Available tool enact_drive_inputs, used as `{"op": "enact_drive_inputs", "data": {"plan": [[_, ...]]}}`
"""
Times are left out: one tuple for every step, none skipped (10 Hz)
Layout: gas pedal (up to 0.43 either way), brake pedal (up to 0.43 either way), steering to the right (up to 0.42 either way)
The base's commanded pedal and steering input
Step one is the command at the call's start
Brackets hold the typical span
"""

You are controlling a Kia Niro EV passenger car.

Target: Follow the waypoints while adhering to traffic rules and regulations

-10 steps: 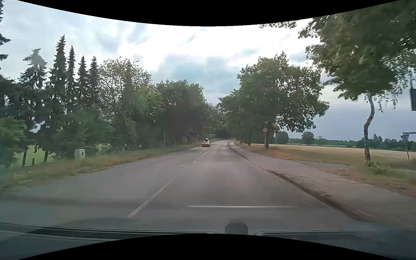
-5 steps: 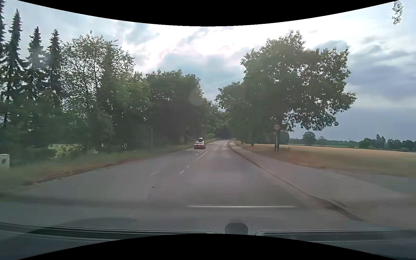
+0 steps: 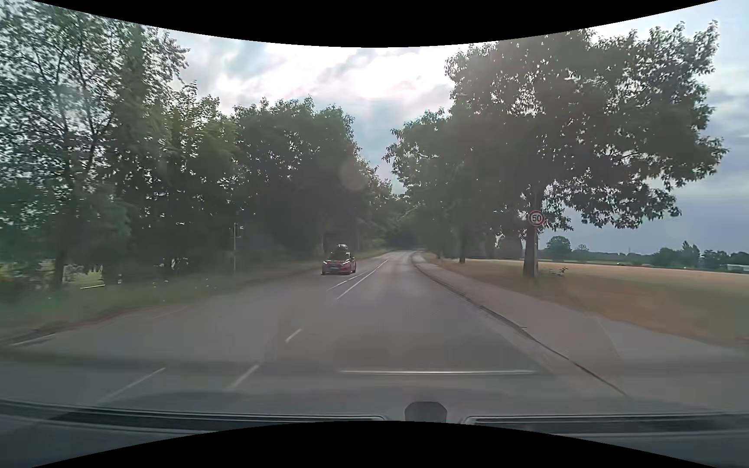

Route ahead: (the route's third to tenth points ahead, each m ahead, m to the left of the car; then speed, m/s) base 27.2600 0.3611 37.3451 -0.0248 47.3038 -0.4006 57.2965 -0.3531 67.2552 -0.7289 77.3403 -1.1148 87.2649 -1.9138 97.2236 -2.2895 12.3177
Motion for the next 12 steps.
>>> {"op": "enact_drive_inputs", "data": {"plan": [[0.358,0.000,-0.002],[0.358,0.000,-0.002],[0.358,0.000,-0.003],[0.331,0.000,-0.003],[0.260,0.000,-0.004],[0.260,0.000,-0.005],[0.260,0.000,-0.005],[0.260,0.000,-0.004],[0.260,0.000,-0.003],[0.260,0.000,-0.003],[0.260,0.000,-0.003],[0.260,0.000,-0.003]]}}
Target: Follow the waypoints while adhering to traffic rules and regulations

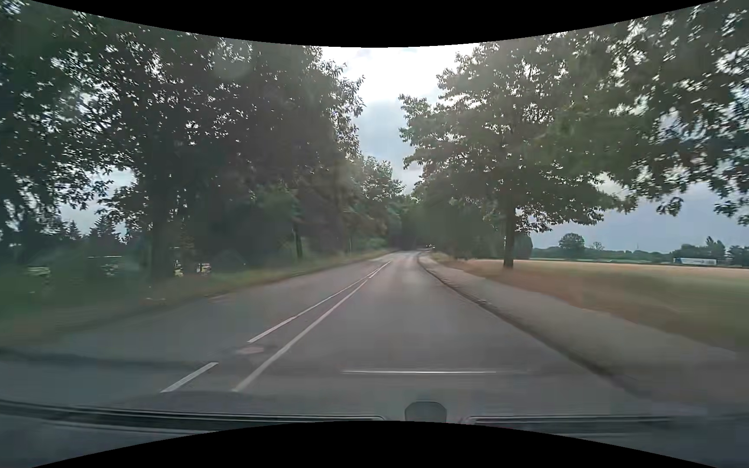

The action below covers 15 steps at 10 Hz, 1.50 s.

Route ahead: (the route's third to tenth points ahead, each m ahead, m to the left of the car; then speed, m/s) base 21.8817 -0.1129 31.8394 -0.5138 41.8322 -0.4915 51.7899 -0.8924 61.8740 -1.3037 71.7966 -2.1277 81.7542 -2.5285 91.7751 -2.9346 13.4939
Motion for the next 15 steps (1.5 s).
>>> {"op": "enact_drive_inputs", "data": {"plan": [[0.228,0.000,-0.003],[0.169,0.000,-0.002],[0.169,0.000,-0.002],[0.169,0.000,-0.002],[0.169,0.000,-0.001],[0.169,0.000,0.001],[0.169,0.000,0.002],[0.169,0.000,0.002],[0.169,0.000,0.002],[0.169,0.000,0.002],[0.169,0.000,0.000],[0.169,0.000,0.000],[0.169,0.000,0.001],[0.157,0.000,0.001],[0.118,0.000,0.001]]}}
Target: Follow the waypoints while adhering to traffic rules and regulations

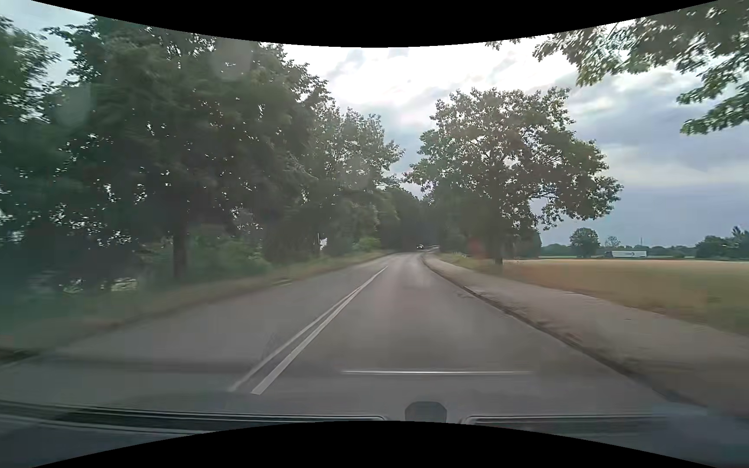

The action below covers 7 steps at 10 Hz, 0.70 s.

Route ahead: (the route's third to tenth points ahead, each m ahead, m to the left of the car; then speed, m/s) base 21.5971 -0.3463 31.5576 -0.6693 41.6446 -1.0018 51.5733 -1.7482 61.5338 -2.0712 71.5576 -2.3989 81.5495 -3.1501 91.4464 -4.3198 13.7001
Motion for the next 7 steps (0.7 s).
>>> {"op": "enact_drive_inputs", "data": {"plan": [[0.087,0.000,0.001],[0.087,0.000,0.001],[0.098,0.000,0.001],[0.098,0.000,0.001],[0.110,0.000,0.001],[0.118,0.000,0.001],[0.130,0.000,0.001]]}}
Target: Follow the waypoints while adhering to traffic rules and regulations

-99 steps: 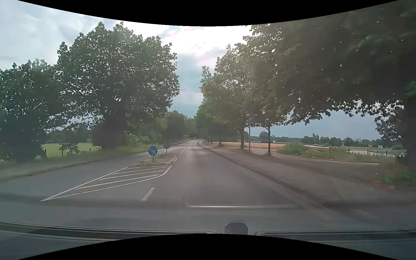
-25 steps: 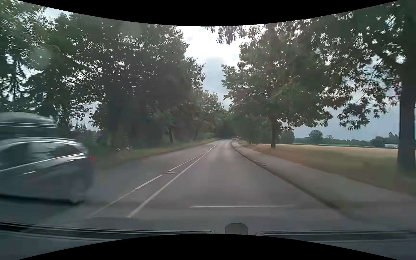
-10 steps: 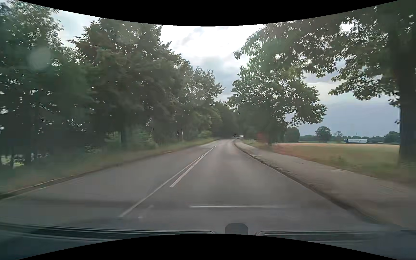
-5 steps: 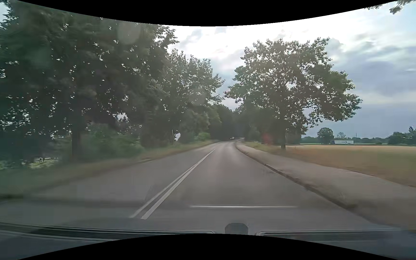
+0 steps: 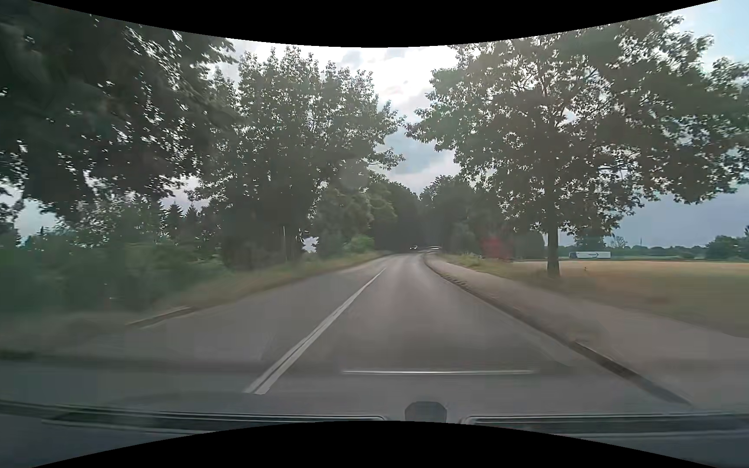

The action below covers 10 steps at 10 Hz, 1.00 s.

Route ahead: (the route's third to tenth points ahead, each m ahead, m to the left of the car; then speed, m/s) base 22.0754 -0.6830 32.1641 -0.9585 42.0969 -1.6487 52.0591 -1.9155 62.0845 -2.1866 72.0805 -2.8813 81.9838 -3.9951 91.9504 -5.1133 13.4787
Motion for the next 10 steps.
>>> {"op": "enact_drive_inputs", "data": {"plan": [[0.130,0.000,0.003],[0.138,0.000,0.003],[0.138,0.000,0.003],[0.150,0.000,0.003],[0.150,0.000,0.004],[0.150,0.000,0.005],[0.150,0.000,0.005],[0.150,0.000,0.005],[0.150,0.000,0.005],[0.150,0.000,0.005]]}}
